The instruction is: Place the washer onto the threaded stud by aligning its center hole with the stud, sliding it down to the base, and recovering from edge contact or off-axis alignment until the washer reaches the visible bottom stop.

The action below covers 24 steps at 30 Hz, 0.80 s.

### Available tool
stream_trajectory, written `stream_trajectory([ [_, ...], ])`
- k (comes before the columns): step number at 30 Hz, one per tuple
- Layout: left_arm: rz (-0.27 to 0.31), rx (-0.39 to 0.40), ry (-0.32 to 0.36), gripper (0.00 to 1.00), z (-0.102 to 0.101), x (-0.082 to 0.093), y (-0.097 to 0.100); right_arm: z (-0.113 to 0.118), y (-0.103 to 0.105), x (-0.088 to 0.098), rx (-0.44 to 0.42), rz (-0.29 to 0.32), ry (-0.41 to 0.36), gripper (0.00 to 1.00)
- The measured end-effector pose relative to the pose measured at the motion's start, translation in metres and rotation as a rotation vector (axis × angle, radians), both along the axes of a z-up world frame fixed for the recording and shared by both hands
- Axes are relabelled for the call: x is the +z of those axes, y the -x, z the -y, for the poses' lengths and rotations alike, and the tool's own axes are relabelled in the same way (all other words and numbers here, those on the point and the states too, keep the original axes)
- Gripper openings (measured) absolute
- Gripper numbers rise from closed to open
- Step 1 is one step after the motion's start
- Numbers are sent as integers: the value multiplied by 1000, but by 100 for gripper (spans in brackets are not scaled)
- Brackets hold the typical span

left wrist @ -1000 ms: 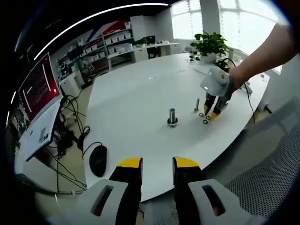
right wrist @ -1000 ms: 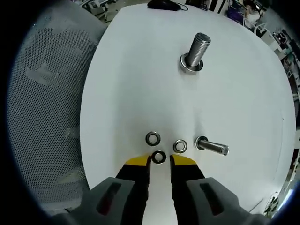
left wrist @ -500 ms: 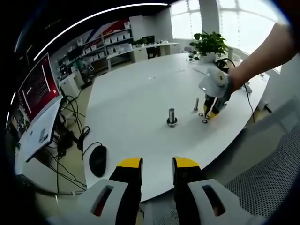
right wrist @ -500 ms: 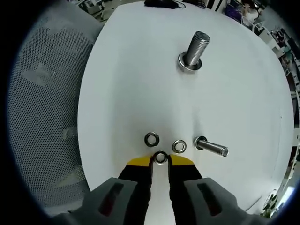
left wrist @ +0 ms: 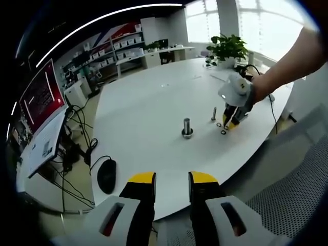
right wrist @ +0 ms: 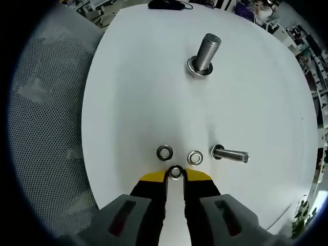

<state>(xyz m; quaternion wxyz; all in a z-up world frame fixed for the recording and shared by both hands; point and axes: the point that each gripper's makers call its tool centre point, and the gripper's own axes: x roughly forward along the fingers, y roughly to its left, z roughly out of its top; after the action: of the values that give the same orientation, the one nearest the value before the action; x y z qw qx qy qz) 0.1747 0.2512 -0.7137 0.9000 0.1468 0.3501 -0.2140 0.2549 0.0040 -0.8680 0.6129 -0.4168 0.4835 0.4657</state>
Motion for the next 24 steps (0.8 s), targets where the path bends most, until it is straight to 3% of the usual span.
stream_trajectory([
  [7,-5,-4,0,23,0,-1,0,4,-2,1,-50,0,-17,14],
  [10,-8,-3,1,23,0,-1,0,8,-5,4,-126,-18,-51,14],
  [24,-15,-12,-1,23,2,-3,1,11,-26,41,-193,5,-127,14],
])
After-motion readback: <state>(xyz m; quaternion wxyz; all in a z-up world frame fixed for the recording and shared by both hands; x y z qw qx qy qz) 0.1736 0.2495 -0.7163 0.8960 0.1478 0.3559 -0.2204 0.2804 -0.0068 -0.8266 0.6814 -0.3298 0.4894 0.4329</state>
